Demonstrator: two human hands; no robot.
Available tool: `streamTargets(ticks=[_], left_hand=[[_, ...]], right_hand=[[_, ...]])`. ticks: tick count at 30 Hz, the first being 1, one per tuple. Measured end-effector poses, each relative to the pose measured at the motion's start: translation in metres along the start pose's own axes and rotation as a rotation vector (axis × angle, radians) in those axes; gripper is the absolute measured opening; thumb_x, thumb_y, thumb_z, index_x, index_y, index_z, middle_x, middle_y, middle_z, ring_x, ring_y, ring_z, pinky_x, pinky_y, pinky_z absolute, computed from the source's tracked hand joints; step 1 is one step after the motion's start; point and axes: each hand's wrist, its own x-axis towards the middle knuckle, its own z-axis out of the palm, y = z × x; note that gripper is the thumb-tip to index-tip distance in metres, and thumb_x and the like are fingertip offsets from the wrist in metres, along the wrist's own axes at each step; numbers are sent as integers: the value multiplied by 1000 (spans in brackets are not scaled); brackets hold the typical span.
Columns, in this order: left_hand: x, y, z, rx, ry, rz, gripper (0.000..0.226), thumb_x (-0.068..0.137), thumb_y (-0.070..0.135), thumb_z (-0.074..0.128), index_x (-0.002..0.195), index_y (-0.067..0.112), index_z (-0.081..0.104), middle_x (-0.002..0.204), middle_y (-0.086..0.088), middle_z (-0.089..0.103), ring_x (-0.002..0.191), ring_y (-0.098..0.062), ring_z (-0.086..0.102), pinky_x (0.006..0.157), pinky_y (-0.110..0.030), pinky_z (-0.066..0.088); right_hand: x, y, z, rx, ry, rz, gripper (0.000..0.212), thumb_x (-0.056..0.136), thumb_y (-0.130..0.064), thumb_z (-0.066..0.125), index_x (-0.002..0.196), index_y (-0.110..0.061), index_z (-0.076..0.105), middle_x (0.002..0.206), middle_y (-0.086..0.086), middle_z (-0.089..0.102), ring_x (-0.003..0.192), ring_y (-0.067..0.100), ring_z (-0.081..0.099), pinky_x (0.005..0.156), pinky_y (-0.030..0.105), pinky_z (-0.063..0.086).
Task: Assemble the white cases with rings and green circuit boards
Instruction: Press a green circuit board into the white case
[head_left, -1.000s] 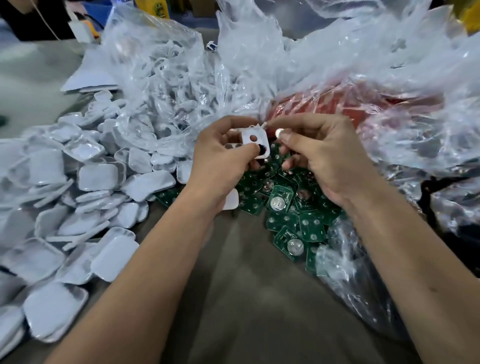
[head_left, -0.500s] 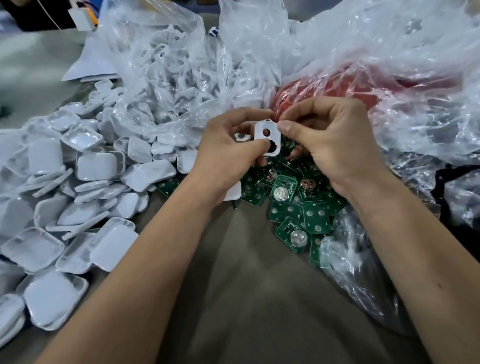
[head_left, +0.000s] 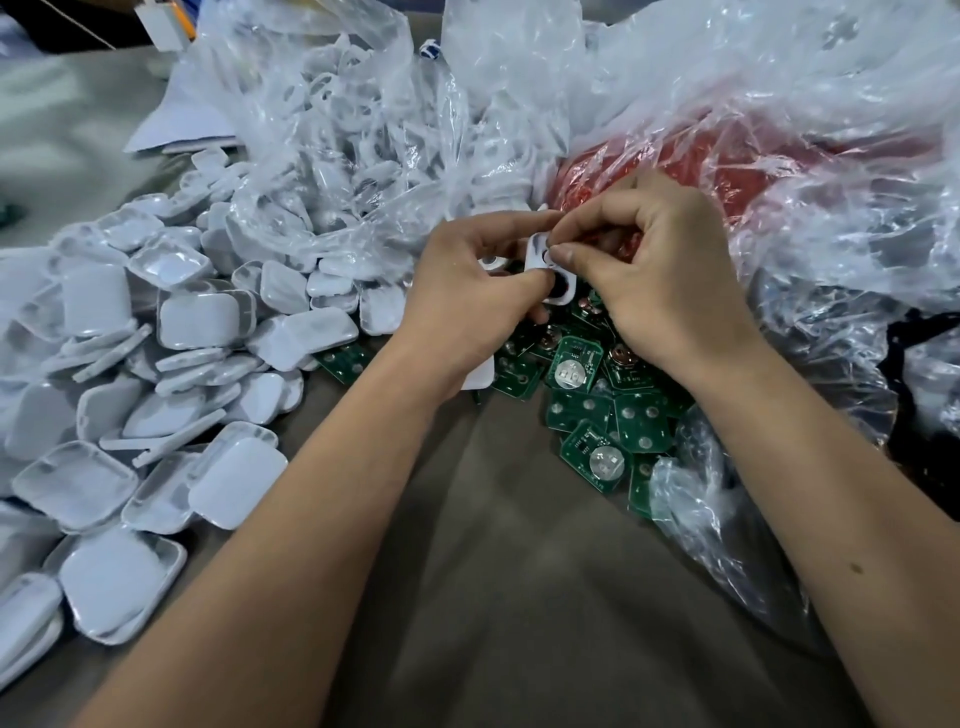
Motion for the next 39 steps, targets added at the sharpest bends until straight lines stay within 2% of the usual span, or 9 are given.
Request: streamTargets(ticks=[4, 13, 18, 23, 26, 28, 30, 32, 39], left_hand=[[0, 0, 0, 3, -5, 5, 43, 82, -5, 73, 114, 24, 77, 99, -8, 76, 52, -14, 66, 53, -22, 50], [-1, 1, -2, 7, -20, 22, 44, 81, -4, 72, 113, 26, 77, 90, 4, 78, 53, -13, 65, 58, -27, 55], [-1, 0, -1, 38, -26, 27, 45, 82, -4, 72, 113, 27, 77, 96, 0, 79, 54, -14, 65, 62, -34, 59], [0, -1, -2, 48, -31, 30, 45, 81, -7, 70, 114, 24, 76, 85, -5, 78, 51, -11, 63, 54, -20, 49], [0, -1, -1, 53, -30, 27, 45, 81, -7, 69, 114, 24, 77, 79, -11, 75, 50, -11, 63, 53, -19, 47], [0, -1, -1, 55, -33, 22, 45, 81, -6, 69, 114, 24, 77, 73, -5, 73, 50, -11, 63, 52, -20, 46], [0, -2, -2, 59, -39, 23, 45, 81, -6, 69, 114, 25, 77, 76, 0, 75, 50, -11, 63, 52, -21, 47], [0, -2, -2, 65, -44, 26, 45, 81, -5, 69, 115, 24, 77, 84, -4, 78, 50, -11, 63, 52, -21, 47], [1, -4, -2, 53, -48, 25, 45, 81, -5, 70, 115, 23, 77, 82, 1, 78, 52, -12, 64, 50, -20, 46]], right_hand=[[2, 1, 0, -25, -15, 20, 9, 87, -17, 83, 91, -23, 78, 98, 1, 62, 81, 6, 58, 74, 12, 45], [3, -1, -4, -60, -70, 9, 8, 90, -15, 80, 95, -20, 76, 100, 1, 60, 80, -5, 55, 73, 6, 43], [2, -3, -5, -95, -86, -11, 8, 91, -15, 79, 96, -19, 75, 101, 3, 60, 80, -4, 55, 73, 5, 42], [2, -4, -4, -109, -103, -14, 7, 92, -12, 78, 97, -15, 75, 102, 3, 59, 81, -3, 55, 75, 7, 44], [1, -4, -5, -113, -108, -20, 6, 91, -11, 78, 96, -15, 75, 102, 3, 59, 81, -3, 55, 75, 7, 44], [1, -4, -5, -111, -110, -22, 7, 92, -11, 78, 96, -15, 75, 102, 4, 59, 81, -3, 55, 75, 7, 44], [1, -4, -5, -100, -115, -22, 8, 91, -11, 78, 96, -17, 74, 102, 5, 60, 82, -2, 56, 75, 8, 44], [1, -4, -5, -90, -118, -26, 10, 91, -11, 78, 95, -19, 72, 102, 5, 60, 82, -1, 57, 75, 8, 44], [1, -4, -4, -116, -118, -34, 7, 91, -10, 78, 97, -13, 75, 99, 2, 59, 79, -3, 55, 75, 6, 44]])
